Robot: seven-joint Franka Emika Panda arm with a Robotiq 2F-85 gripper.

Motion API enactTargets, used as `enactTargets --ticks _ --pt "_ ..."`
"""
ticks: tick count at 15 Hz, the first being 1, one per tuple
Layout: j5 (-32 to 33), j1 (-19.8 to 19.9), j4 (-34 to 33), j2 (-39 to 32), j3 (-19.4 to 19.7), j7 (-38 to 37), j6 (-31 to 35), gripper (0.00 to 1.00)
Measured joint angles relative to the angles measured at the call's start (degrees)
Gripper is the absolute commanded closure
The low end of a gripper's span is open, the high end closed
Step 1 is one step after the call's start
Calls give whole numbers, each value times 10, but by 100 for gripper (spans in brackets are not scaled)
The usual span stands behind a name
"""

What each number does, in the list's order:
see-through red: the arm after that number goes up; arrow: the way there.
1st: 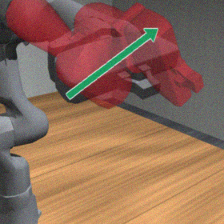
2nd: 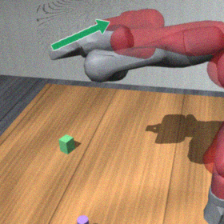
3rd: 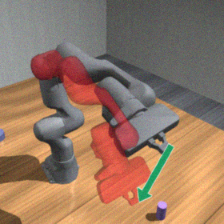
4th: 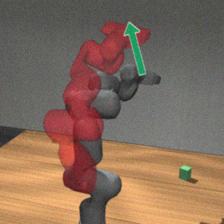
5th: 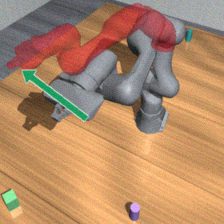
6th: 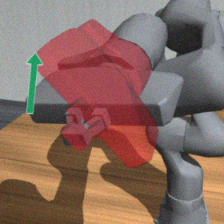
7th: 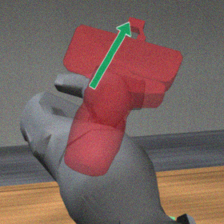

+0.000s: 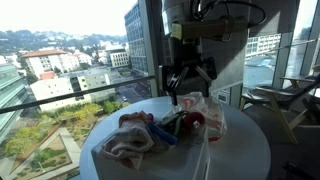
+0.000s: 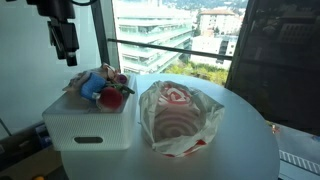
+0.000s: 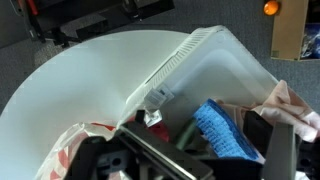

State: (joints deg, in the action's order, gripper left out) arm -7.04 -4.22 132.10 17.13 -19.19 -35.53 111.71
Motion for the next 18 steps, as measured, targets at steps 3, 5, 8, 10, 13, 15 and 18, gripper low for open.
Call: enactTargets --ticks 3,5,8,10,13,15,18 --pt "0 0 0 0 0 0 0 0" --pt "0 0 0 0 0 0 0 0" --pt "0 0 0 0 0 0 0 0" --pt "2 -2 4 -2 3 0 0 0" --pt "15 -2 7 -13 9 -3 2 0" --pt "33 -1 6 -23 16 -17 5 0" --pt "68 2 1 -41 30 -37 13 0"
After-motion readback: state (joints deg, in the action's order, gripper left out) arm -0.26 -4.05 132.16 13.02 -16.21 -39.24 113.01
